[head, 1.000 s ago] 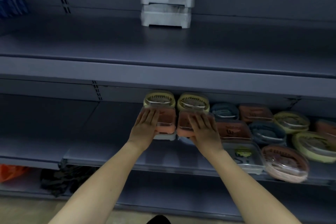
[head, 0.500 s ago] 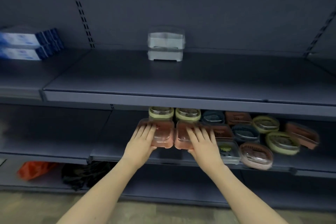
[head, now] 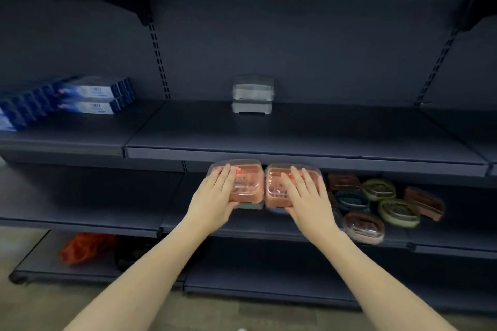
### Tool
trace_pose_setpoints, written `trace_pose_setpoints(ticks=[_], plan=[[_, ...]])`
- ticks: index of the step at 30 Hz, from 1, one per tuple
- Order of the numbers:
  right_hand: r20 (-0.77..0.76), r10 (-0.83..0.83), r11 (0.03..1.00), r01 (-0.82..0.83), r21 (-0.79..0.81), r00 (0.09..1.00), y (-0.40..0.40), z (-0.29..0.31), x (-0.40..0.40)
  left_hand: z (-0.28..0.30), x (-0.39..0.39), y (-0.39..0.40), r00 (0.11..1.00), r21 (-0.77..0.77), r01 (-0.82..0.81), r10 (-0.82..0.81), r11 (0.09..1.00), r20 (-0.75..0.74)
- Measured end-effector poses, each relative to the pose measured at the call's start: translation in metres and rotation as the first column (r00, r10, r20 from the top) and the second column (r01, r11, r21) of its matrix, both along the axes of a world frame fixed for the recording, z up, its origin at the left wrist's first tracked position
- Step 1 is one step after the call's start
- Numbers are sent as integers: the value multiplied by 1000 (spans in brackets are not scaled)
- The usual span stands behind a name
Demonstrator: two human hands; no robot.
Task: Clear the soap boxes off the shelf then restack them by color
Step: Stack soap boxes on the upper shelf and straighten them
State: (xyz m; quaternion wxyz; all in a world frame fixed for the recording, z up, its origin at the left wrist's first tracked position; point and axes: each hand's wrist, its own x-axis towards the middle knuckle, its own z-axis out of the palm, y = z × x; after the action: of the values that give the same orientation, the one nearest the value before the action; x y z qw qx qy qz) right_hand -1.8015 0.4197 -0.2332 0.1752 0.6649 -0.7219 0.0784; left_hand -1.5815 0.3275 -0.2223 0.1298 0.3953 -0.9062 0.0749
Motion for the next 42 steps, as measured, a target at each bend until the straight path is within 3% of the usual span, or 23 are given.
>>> trace_pose_setpoints(ticks=[8, 14, 17, 25, 29, 37, 42], plan=[[-56, 49, 998, -47, 39, 997, -5, 44, -15, 60, -8, -11, 999, -76, 26, -23, 997, 37], [-110, 84, 992, -93, -81, 990, -18, 78, -32, 93, -10, -31, 996, -156, 81, -76, 984, 41], [-91, 64, 996, -69, -54, 994, -30, 86, -36, 101, -20, -35, 998, -149, 61, -58, 987, 25], [5, -23, 992, 22, 125, 1000, -56, 83, -52, 90, -45, -62, 994, -106, 39, -27, 994, 108], [102, -9, 985, -9, 174, 995, -70, 87, -67, 83, -49, -78, 993, -40, 9, -4, 999, 122], [176, -71, 992, 51, 116, 982, -105, 85, -78, 70, -66, -113, 997, -114, 61, -66, 992, -42], [181, -99, 994, 88, 69, 978, -119, 77, -79, 63, -68, -127, 994, -84, 53, -60, 995, -87]])
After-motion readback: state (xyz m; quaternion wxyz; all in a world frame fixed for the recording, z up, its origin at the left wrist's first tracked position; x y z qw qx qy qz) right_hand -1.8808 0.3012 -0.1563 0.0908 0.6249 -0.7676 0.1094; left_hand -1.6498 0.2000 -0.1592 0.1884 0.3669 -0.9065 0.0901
